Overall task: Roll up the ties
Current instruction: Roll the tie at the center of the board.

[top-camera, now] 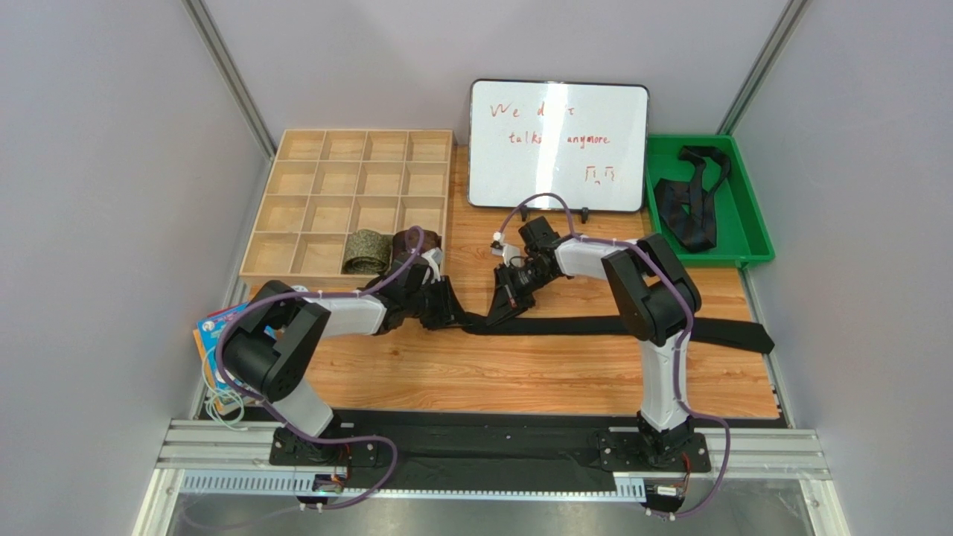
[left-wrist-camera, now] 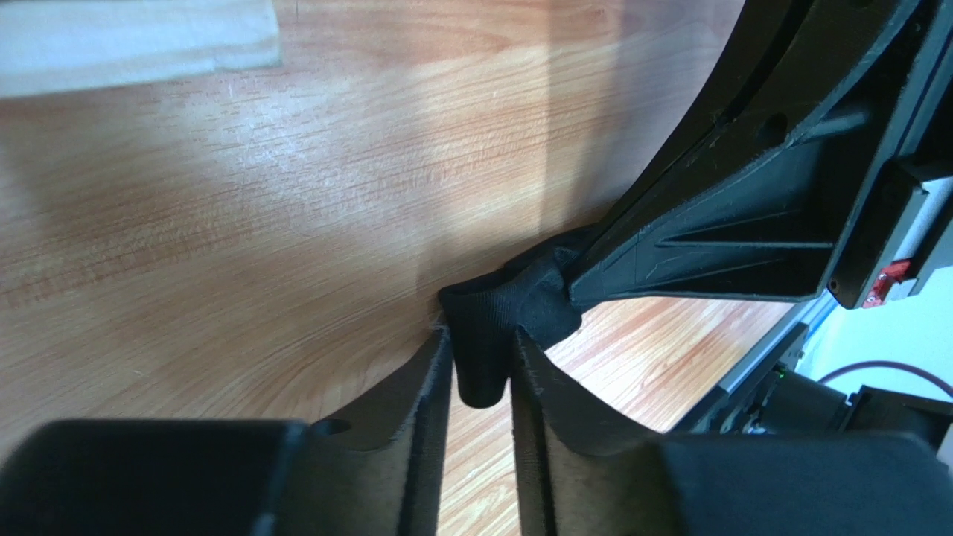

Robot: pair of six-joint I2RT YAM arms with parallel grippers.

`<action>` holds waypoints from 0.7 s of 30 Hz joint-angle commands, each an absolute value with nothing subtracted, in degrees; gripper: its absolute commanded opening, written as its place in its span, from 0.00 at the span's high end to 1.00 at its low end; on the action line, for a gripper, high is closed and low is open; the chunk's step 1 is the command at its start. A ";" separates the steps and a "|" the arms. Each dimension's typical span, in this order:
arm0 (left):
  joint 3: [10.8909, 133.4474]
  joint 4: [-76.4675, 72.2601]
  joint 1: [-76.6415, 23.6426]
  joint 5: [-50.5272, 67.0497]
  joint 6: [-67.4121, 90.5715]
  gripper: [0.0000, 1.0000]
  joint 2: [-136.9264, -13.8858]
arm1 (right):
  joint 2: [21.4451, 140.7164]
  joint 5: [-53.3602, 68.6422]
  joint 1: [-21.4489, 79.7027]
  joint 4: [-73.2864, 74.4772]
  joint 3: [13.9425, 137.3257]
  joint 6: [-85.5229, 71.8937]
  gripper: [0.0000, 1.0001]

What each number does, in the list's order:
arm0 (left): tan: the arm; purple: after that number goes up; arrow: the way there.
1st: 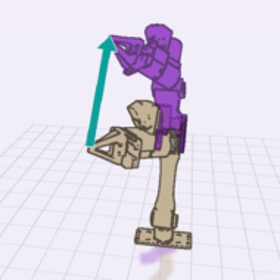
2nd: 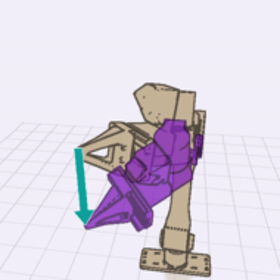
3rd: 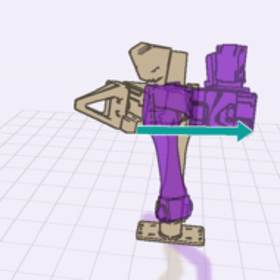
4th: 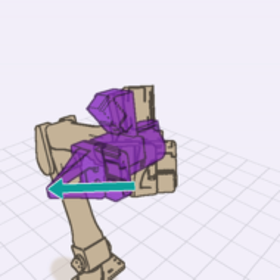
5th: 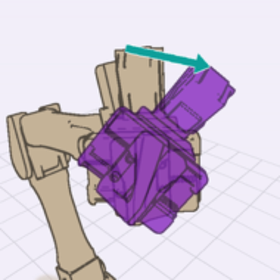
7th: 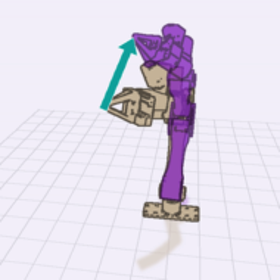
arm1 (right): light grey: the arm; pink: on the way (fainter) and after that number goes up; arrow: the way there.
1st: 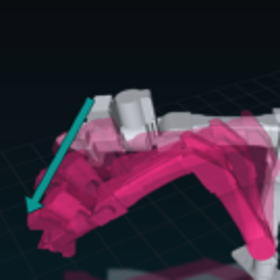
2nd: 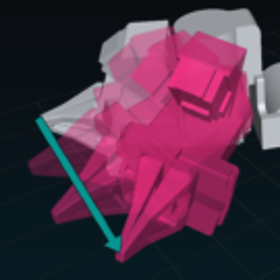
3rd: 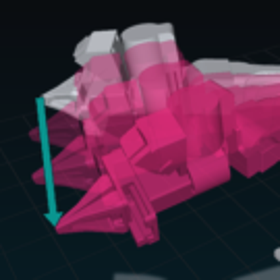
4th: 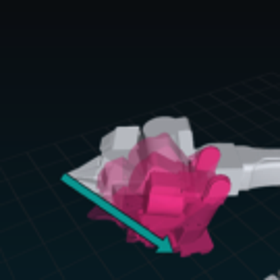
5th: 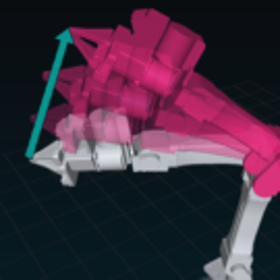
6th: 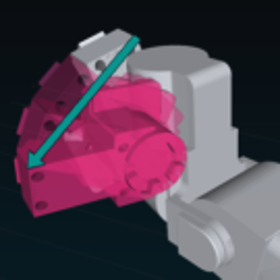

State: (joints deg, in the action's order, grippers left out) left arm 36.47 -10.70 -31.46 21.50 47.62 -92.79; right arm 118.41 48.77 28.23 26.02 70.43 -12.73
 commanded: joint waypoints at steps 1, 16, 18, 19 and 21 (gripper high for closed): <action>37.53 -13.19 -30.77 23.47 48.34 0.74 -93.08 | 119.18 40.87 29.71 22.41 68.82 -13.09 1.00; 43.95 -10.21 -27.33 25.75 34.72 0.98 -93.87 | 116.10 41.31 29.44 21.88 69.52 -16.52 1.00; 43.77 -8.80 -27.42 26.02 33.58 0.96 -93.34 | 116.89 40.35 29.71 22.06 69.61 -16.35 1.00; 43.60 -7.48 -27.33 26.19 33.31 0.94 -93.08 | 117.94 40.08 29.71 22.06 69.96 -16.17 1.00; 43.24 -5.81 -27.33 25.23 31.82 0.90 -91.76 | 118.82 39.21 29.62 22.32 70.48 -15.91 1.00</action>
